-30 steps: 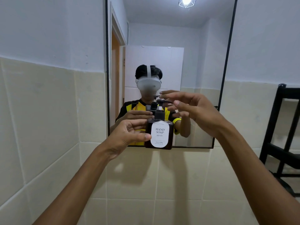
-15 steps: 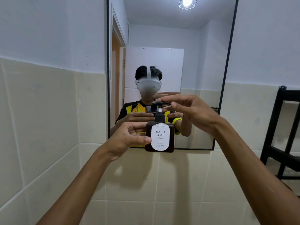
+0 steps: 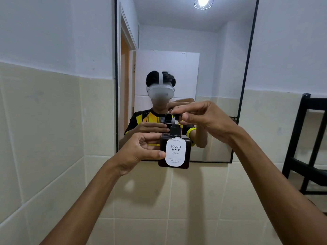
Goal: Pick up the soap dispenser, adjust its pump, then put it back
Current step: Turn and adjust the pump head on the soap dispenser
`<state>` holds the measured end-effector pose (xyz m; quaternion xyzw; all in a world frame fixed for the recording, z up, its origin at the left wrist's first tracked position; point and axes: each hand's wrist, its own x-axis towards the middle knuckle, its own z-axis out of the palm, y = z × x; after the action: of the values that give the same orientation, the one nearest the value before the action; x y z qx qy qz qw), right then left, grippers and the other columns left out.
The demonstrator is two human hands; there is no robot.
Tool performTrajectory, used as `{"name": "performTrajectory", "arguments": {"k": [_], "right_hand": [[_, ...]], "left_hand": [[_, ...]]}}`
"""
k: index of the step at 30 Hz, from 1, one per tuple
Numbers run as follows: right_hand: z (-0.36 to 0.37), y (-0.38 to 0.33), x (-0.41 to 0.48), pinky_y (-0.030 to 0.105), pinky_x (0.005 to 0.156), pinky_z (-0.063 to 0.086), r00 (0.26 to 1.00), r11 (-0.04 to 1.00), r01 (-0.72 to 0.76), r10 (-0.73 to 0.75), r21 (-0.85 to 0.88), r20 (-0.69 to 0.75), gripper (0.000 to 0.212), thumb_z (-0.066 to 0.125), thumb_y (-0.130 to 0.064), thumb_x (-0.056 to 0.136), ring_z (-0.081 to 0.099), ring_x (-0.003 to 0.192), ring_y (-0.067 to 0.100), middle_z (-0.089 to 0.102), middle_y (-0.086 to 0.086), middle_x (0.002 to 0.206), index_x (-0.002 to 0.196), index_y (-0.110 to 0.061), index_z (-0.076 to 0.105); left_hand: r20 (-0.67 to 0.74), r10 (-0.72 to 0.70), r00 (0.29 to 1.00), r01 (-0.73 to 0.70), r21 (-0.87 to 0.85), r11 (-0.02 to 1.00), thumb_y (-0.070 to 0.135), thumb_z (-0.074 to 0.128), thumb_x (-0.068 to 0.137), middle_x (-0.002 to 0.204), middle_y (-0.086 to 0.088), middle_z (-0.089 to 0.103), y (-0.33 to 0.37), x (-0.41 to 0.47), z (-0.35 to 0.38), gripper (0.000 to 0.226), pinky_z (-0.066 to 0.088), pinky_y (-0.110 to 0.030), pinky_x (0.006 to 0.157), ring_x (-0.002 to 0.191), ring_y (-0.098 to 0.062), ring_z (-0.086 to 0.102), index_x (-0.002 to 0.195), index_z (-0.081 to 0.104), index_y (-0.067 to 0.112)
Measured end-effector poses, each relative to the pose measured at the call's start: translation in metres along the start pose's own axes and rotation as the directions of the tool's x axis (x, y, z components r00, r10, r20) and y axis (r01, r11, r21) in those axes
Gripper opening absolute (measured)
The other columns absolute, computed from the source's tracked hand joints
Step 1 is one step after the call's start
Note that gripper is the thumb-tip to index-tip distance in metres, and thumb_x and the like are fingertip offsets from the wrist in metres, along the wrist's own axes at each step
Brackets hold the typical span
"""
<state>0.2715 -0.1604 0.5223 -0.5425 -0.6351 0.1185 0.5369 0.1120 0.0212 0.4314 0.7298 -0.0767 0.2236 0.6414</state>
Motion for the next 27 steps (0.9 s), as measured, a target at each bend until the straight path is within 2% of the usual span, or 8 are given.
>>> {"name": "performTrajectory", "arguments": {"k": [3, 6, 9, 13, 16, 20, 23, 27], "right_hand": [[-0.0021, -0.0008, 0.0008, 0.027, 0.088, 0.058, 1.0, 0.999, -0.005, 0.004, 0.037, 0.016, 0.047, 0.064, -0.017, 0.088, 0.064, 0.127, 0.028, 0.063, 0.022, 0.139, 0.128, 0.008, 0.063], [-0.0031, 0.0011, 0.0013, 0.031, 0.094, 0.057, 0.999, 0.999, -0.015, 0.014, 0.038, 0.036, 0.036, 0.058, -0.003, 0.097, 0.063, 0.13, 0.03, 0.063, 0.024, 0.139, 0.131, 0.01, 0.061], [-0.0018, 0.0045, 0.0033, 0.036, 0.1, 0.055, 1.0, 0.999, -0.01, 0.009, 0.033, 0.011, 0.032, 0.057, 0.006, 0.097, 0.064, 0.127, 0.035, 0.065, 0.028, 0.134, 0.128, 0.009, 0.062], [0.0028, 0.0047, 0.0064, 0.043, 0.103, 0.053, 1.0, 0.999, -0.001, 0.002, 0.04, -0.027, 0.024, 0.062, 0.004, 0.094, 0.063, 0.126, 0.042, 0.065, 0.032, 0.132, 0.117, 0.005, 0.07], [0.0039, 0.0053, 0.0078, 0.045, 0.104, 0.052, 0.999, 1.0, 0.002, -0.001, 0.023, -0.044, 0.026, 0.064, 0.003, 0.094, 0.063, 0.125, 0.04, 0.066, 0.03, 0.13, 0.119, 0.005, 0.069], [0.0037, 0.0056, 0.0086, 0.046, 0.105, 0.052, 0.999, 1.0, -0.002, 0.002, 0.001, -0.044, 0.027, 0.065, 0.002, 0.094, 0.064, 0.125, 0.038, 0.067, 0.028, 0.13, 0.121, 0.005, 0.069], [0.0045, 0.0052, 0.0072, 0.043, 0.104, 0.054, 0.999, 1.0, -0.005, 0.006, 0.012, -0.04, 0.027, 0.064, 0.003, 0.094, 0.064, 0.125, 0.038, 0.067, 0.028, 0.13, 0.12, 0.005, 0.069], [0.0048, 0.004, 0.0037, 0.031, 0.092, 0.057, 0.999, 0.999, -0.035, 0.036, 0.041, -0.032, 0.029, 0.062, 0.001, 0.096, 0.066, 0.124, 0.035, 0.065, 0.022, 0.136, 0.124, 0.005, 0.067]], "left_hand": [[0.009, 0.005, 1.0, -0.005, -0.013, 1.0, 0.01, 0.083, 0.06, 0.122, -0.013, 0.075, 0.0003, 0.0003, 0.0, 0.068, 0.061, -0.03, 0.087, 0.11, -0.025, 0.073, 0.126, 0.069, 0.009], [0.016, 0.0, 1.0, 0.0, -0.018, 1.0, 0.011, 0.084, 0.061, 0.124, -0.014, 0.074, 0.0016, -0.0001, -0.0008, 0.071, 0.061, -0.032, 0.088, 0.112, -0.027, 0.072, 0.129, 0.066, 0.007], [0.017, -0.005, 1.0, 0.005, -0.002, 1.0, 0.011, 0.084, 0.061, 0.125, -0.014, 0.073, 0.0015, -0.0001, -0.0012, 0.073, 0.061, -0.032, 0.087, 0.114, -0.028, 0.072, 0.131, 0.064, 0.004], [0.016, 0.011, 1.0, -0.011, -0.009, 1.0, 0.008, 0.084, 0.062, 0.127, -0.012, 0.073, 0.0005, -0.0003, -0.0004, 0.071, 0.059, -0.032, 0.09, 0.115, -0.029, 0.071, 0.13, 0.066, 0.004], [0.002, -0.011, 1.0, 0.011, -0.005, 1.0, 0.01, 0.084, 0.062, 0.123, -0.013, 0.074, 0.0018, -0.0013, -0.0002, 0.072, 0.06, -0.029, 0.084, 0.113, -0.028, 0.072, 0.131, 0.064, 0.005], [-0.004, -0.015, 1.0, 0.015, 0.006, 1.0, 0.01, 0.085, 0.063, 0.124, -0.013, 0.074, 0.0021, -0.0022, -0.0001, 0.073, 0.06, -0.031, 0.088, 0.115, -0.029, 0.071, 0.132, 0.063, 0.004], [-0.006, -0.012, 1.0, 0.012, 0.005, 1.0, 0.006, 0.085, 0.064, 0.122, -0.013, 0.075, 0.0026, -0.0031, 0.0013, 0.069, 0.06, -0.029, 0.087, 0.114, -0.028, 0.072, 0.131, 0.065, 0.005], [-0.024, -0.007, 1.0, 0.007, 0.01, 1.0, -0.004, 0.078, 0.07, 0.123, -0.013, 0.075, 0.0021, -0.0031, 0.0036, 0.061, 0.06, -0.029, 0.087, 0.114, -0.028, 0.072, 0.129, 0.065, 0.003]]}}
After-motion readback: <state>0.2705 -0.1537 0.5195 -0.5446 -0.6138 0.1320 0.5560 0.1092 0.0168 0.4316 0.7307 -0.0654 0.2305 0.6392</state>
